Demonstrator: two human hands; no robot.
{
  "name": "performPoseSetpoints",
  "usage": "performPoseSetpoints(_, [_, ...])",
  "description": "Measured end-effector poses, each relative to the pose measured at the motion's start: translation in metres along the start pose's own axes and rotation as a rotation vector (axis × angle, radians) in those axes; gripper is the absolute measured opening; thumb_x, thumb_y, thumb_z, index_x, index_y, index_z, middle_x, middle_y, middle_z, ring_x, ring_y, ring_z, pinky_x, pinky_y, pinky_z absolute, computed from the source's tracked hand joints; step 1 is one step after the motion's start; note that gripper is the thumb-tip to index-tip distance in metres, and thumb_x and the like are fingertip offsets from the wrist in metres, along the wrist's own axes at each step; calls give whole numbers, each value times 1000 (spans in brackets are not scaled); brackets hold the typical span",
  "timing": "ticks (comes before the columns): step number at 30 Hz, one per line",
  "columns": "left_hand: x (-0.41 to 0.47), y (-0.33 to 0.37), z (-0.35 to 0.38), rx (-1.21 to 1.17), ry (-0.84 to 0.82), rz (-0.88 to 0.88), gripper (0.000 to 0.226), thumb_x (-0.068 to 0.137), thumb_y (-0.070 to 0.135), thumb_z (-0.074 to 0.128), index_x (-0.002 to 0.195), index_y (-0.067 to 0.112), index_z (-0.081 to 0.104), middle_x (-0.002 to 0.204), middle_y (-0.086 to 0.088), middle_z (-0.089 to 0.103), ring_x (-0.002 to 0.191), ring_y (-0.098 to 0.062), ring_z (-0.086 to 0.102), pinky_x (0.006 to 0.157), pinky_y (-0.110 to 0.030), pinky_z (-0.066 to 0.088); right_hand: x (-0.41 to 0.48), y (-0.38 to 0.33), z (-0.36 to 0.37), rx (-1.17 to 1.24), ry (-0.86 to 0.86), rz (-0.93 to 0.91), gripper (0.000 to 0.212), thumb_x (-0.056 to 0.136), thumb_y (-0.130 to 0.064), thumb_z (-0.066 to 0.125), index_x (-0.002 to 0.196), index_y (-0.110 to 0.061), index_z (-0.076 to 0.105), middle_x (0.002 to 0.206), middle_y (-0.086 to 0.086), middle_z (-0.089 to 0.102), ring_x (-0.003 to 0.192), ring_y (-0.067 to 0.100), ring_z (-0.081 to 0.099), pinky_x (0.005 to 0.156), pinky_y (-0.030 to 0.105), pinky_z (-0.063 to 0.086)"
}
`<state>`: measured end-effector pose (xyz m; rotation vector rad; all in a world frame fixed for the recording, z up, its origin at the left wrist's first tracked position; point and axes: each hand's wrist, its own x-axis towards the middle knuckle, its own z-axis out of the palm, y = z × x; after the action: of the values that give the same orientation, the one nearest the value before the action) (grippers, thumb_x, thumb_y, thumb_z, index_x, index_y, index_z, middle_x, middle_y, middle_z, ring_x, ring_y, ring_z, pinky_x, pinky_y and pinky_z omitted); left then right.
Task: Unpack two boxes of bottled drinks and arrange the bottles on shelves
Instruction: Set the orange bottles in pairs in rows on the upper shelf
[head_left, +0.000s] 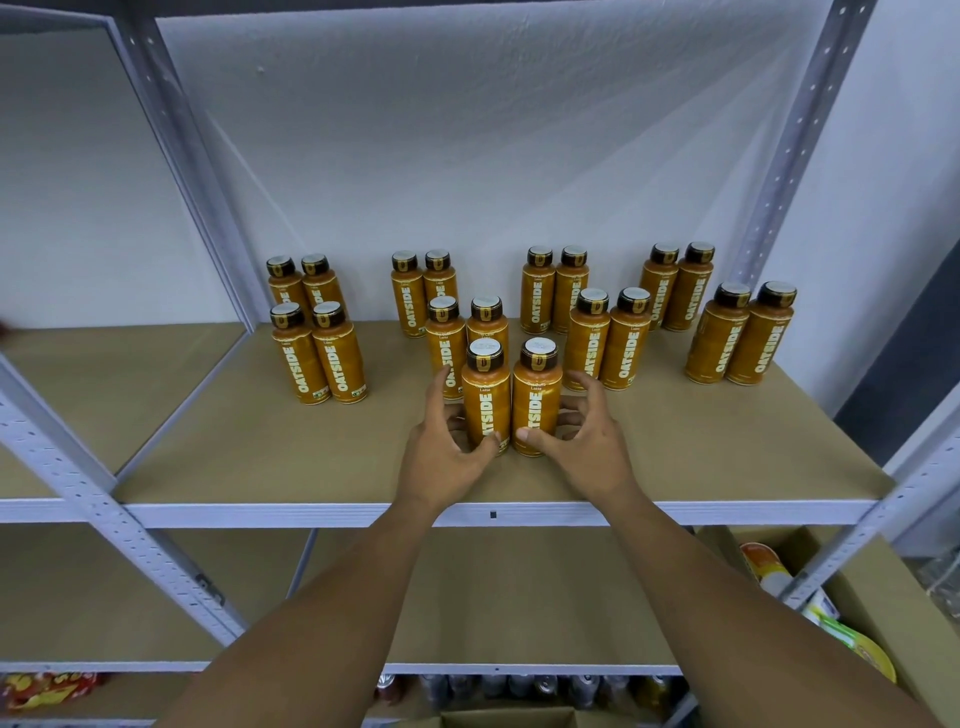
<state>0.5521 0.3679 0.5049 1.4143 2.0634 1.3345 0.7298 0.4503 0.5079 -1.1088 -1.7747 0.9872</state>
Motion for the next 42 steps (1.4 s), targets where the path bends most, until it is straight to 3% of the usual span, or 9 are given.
performPoseSetpoints(6, [-1, 0, -1, -25, -17, 13, 99, 86, 41, 80, 158, 41, 11, 147, 3, 54, 125, -18, 60, 101, -42, 56, -1, -1, 0, 28, -13, -1, 99, 76, -49, 86, 153, -34, 26, 143, 1, 56, 120, 17, 61, 94, 33, 56])
performPoseSetpoints(11, [2, 6, -7, -97, -51, 6, 98, 89, 34, 79, 159, 39, 11, 149, 2, 51, 126, -17, 58, 101, -38, 54, -1, -4, -2, 130, -8, 6, 72, 91, -46, 71, 151, -32, 33, 129, -6, 57, 117, 13, 59, 82, 16, 47])
performPoseSetpoints(16, [14, 22, -29, -57, -63, 113, 99, 87, 40, 80, 156, 51, 10, 158, 6, 42, 134, -17, 53, 102, -44, 54, 7, -15, -12, 159, -45, -34, 75, 92, -39, 72, 153, -37, 29, 139, -4, 52, 123, 15, 56, 94, 28, 48])
performPoseSetpoints(22, [24, 38, -44, 52, -196, 193, 89, 90, 37, 78, 153, 52, 18, 158, 10, 42, 133, -18, 52, 97, -35, 52, 16, -37, -23, -53, -152, -178, 84, 86, -33, 81, 150, -44, 28, 151, -9, 47, 125, 14, 55, 93, 35, 55])
performPoseSetpoints(32, [14, 18, -75, 58, -180, 192, 81, 92, 37, 74, 152, 52, 21, 154, 12, 47, 131, -17, 55, 100, -44, 56, 3, -53, 8, -94, -154, -246, 81, 86, -33, 81, 147, -50, 30, 150, -15, 46, 125, 11, 55, 98, 39, 55])
performPoseSetpoints(37, [7, -1, -110, 71, -169, 168, 82, 93, 35, 75, 155, 48, 22, 153, 11, 48, 129, -15, 55, 100, -42, 56, -6, -67, 43, -99, -164, -255, 81, 86, -35, 81, 146, -52, 30, 148, -12, 50, 125, 13, 56, 97, 45, 56])
performPoseSetpoints(42, [2, -21, -146, 81, -169, 155, 82, 93, 33, 74, 154, 48, 22, 153, 10, 47, 128, -15, 55, 100, -39, 56, -18, -85, 79, -96, -181, -260, 78, 86, -35, 81, 144, -53, 31, 142, -16, 52, 122, 12, 57, 97, 40, 56])
